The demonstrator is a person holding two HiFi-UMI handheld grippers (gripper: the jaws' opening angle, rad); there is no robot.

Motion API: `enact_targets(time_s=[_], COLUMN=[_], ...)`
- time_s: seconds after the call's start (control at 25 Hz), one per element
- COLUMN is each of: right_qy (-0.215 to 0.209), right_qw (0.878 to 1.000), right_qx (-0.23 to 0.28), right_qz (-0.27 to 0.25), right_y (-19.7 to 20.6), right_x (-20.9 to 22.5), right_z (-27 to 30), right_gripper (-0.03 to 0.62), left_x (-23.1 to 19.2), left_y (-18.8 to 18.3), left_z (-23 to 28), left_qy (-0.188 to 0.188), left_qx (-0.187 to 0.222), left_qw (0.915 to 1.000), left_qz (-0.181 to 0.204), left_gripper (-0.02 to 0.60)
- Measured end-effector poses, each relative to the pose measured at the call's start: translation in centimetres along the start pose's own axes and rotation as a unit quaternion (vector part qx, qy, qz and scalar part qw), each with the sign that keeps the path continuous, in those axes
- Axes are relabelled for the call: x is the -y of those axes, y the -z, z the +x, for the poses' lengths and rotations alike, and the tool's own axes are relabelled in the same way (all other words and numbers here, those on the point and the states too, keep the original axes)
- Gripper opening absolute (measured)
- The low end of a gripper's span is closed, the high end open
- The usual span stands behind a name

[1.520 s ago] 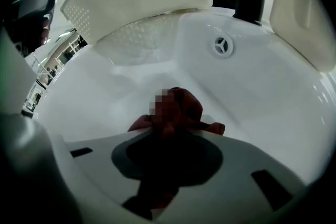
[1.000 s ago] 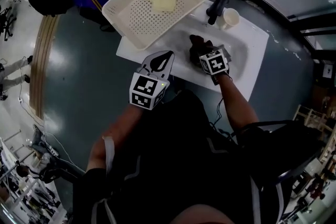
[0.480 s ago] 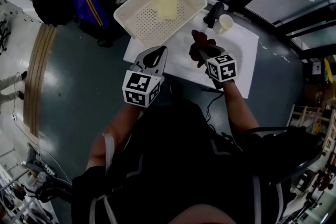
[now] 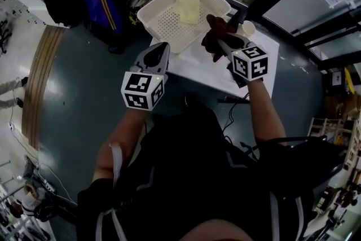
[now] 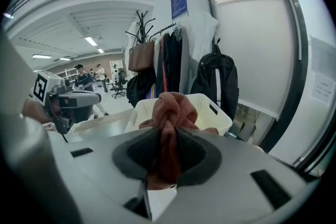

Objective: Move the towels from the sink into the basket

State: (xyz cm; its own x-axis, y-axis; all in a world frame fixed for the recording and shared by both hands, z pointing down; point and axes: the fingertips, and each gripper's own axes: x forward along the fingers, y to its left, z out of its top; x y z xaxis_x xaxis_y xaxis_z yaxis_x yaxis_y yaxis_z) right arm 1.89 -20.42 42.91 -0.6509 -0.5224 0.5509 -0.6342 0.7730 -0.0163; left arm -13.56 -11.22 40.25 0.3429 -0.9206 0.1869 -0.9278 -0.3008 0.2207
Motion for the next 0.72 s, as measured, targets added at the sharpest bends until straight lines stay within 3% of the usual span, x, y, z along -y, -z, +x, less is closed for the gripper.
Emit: enact_targets(time_s=[0.24, 0.44, 0.72], right_qy=[-0.052, -0.099, -0.189], right_qw=[0.997, 0.992, 0.971], right_qx=[0.018, 0.004, -0.041], right_qz=[-0.047, -0.082, -0.143], right_y=[-5.7, -7.9, -8.6], right_x=[-2.8, -3.8, -5.9], right_z=[2.9, 7.3, 15.5], right_gripper=[0.092, 0.092, 0.097], left_x=[-2.7, -5.0, -9.8], left_y=[-0.5, -1.5, -2.3], left_z=[-1.1, -1.2, -1.9], left_qy=[-0.031, -0.071, -0.147], left_qx=[0.005, 0.007, -0.006], left_qw=[0.9995, 0.9974, 0.9891], left_qz=[-0.005, -0.002, -0.009], left_gripper=[0.008, 0.008, 0.008])
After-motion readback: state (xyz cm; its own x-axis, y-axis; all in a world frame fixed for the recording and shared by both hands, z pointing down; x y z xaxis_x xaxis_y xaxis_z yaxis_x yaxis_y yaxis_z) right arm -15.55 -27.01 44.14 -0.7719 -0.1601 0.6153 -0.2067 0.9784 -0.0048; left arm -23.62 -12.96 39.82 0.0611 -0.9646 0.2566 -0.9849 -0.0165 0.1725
